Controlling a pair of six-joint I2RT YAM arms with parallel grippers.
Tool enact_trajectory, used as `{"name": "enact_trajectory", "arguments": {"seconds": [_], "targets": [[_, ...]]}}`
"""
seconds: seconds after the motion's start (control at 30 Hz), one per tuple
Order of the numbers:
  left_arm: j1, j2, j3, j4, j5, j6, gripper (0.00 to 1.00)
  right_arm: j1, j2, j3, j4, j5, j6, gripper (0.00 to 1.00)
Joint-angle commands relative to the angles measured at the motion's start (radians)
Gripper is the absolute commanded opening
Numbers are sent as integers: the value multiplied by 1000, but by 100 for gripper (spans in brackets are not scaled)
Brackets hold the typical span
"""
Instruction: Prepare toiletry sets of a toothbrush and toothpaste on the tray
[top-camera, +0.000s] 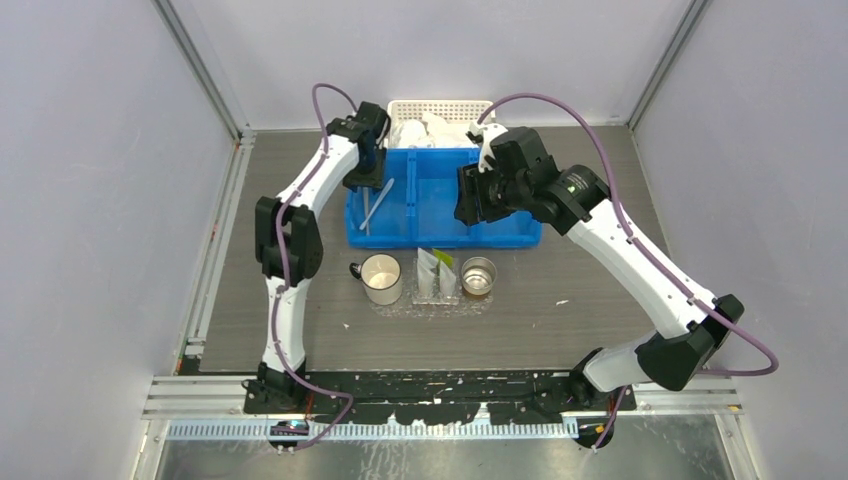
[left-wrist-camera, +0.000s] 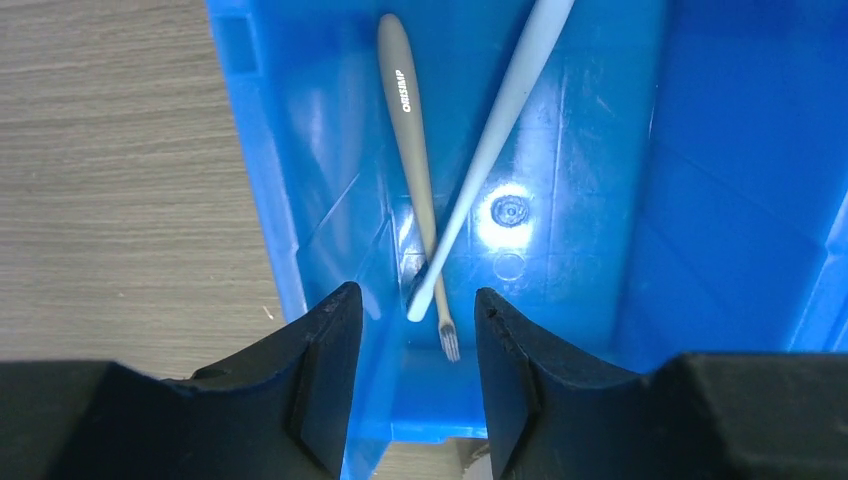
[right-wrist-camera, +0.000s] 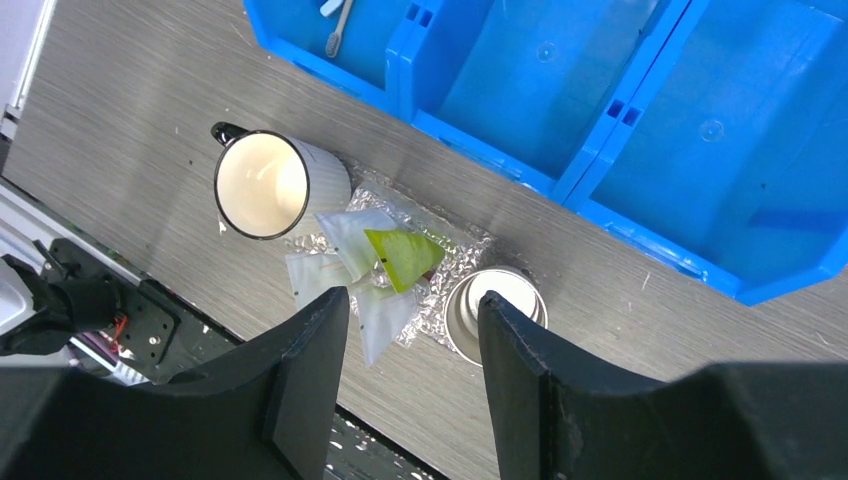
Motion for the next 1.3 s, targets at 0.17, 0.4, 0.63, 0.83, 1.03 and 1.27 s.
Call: {"name": "enact_trajectory", "arguments": {"seconds": [0.17, 0.4, 0.63, 0.83, 1.03, 1.27], "targets": [[10, 37, 41, 37, 53, 109, 43, -36, -28, -32, 98, -102, 8, 55], [11, 79, 46, 20, 65, 125, 43, -41, -25, -65, 125, -125, 17, 55], [11, 123, 56, 22, 73, 136, 41, -51, -28, -89, 132, -137, 18, 55], [21, 156, 87, 20, 79, 149, 42, -61, -33, -108, 145, -147, 18, 55], [37, 192, 121, 16, 117, 160, 41, -70, -33, -118, 153, -157, 17, 56], [39, 226, 140, 22, 139, 161, 39, -74, -28, -128, 160, -155, 14, 56]]}}
